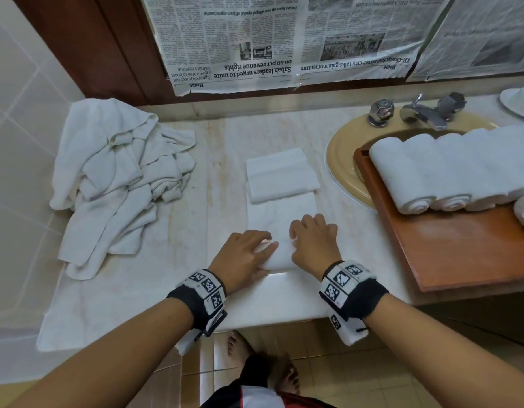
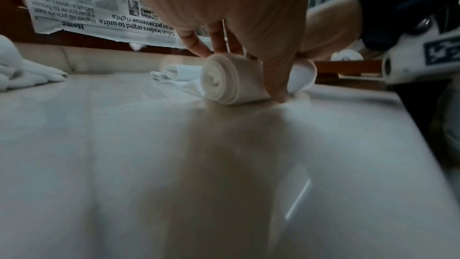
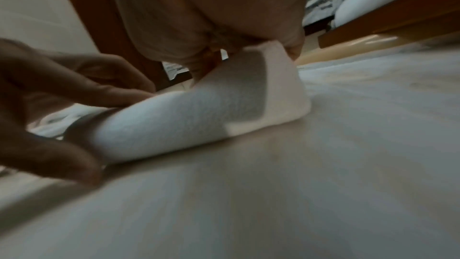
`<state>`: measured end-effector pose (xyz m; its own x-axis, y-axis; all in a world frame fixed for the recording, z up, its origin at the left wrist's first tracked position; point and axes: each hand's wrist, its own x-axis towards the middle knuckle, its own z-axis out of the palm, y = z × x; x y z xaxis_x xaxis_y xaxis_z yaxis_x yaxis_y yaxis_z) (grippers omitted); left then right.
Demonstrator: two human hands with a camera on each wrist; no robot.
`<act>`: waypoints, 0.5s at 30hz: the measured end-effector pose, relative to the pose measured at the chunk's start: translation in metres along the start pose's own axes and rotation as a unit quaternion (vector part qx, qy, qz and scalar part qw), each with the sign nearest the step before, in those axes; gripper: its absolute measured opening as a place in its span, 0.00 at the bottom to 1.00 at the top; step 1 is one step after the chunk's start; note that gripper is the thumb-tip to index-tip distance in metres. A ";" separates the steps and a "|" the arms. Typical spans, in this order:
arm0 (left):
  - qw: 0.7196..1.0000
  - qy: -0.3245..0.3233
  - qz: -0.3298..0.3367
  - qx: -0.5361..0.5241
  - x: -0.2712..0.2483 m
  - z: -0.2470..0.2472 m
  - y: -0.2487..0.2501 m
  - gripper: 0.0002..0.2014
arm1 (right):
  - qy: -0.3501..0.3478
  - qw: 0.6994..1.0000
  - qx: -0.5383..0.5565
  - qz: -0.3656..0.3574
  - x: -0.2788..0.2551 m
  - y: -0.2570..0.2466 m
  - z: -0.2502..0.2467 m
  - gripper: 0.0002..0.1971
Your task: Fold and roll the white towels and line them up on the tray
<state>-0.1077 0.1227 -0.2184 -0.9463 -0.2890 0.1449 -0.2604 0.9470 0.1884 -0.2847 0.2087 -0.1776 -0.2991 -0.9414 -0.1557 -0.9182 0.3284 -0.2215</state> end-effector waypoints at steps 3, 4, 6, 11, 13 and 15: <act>0.999 -0.006 0.024 -0.023 -0.003 0.004 -0.005 0.32 | 0.024 0.993 0.011 -0.111 -0.019 -0.001 0.014 0.18; 0.998 -0.008 0.031 -0.047 -0.003 0.002 -0.008 0.32 | 0.018 0.992 0.004 -0.124 -0.023 0.000 0.018 0.23; 0.996 -0.014 0.028 -0.078 -0.003 -0.001 -0.015 0.33 | 0.015 0.990 -0.035 -0.135 -0.027 0.005 0.024 0.29; 0.994 -0.038 -0.031 -0.097 -0.012 -0.001 -0.025 0.38 | 0.067 0.985 -0.058 -0.144 -0.030 0.012 0.029 0.18; 0.988 -0.057 -0.062 -0.126 -0.010 -0.001 -0.027 0.41 | 0.059 0.989 -0.026 -0.136 -0.028 0.012 0.027 0.14; 0.987 -0.071 -0.083 -0.115 -0.007 -0.002 -0.027 0.44 | 0.018 0.993 0.009 -0.112 -0.023 0.008 0.019 0.14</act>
<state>-0.0935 0.0986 -0.2229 -0.9156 -0.3999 -0.0419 -0.3799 0.8262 0.4160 -0.2805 0.2347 -0.1940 -0.0962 -0.9931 -0.0667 -0.9582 0.1106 -0.2638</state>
